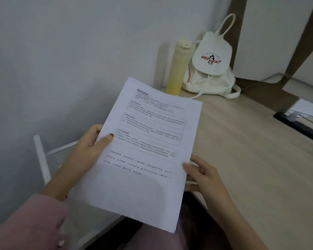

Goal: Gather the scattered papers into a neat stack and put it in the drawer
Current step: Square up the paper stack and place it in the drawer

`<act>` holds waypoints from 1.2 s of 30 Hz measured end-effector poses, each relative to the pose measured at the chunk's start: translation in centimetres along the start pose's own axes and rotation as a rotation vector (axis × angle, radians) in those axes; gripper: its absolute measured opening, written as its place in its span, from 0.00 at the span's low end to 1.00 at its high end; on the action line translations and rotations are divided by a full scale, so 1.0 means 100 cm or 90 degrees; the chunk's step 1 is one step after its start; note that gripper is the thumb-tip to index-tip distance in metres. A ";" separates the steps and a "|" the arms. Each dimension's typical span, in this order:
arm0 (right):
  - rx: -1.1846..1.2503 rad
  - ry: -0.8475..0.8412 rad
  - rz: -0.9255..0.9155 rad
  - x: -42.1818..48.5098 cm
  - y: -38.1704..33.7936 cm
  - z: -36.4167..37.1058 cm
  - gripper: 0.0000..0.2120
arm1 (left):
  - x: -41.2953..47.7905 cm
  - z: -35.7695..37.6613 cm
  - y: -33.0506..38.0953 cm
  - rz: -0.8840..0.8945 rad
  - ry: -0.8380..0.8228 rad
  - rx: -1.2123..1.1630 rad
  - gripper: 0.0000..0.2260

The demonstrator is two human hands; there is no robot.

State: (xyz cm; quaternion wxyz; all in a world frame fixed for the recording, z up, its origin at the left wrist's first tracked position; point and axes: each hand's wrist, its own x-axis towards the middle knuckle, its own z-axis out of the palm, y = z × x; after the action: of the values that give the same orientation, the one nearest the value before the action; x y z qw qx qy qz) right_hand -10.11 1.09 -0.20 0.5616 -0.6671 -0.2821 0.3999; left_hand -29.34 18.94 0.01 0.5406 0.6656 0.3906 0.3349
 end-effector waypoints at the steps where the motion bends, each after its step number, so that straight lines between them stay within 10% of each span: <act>1: 0.009 -0.023 0.007 0.002 0.003 0.016 0.11 | -0.004 -0.017 -0.005 -0.021 0.005 0.009 0.02; 16: 0.209 -0.242 0.368 0.000 0.060 0.131 0.12 | -0.004 -0.130 -0.038 -0.278 -0.039 0.246 0.07; 36: 0.318 0.128 0.411 0.054 0.079 0.149 0.12 | 0.091 -0.103 -0.093 -0.215 -0.140 0.676 0.14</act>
State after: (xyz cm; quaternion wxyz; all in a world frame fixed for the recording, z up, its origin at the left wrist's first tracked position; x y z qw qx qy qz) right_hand -20.56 11.74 -9.77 0.5766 -0.6006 0.1034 0.5442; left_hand -35.42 32.72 -6.91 0.2152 0.8053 0.5480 -0.0699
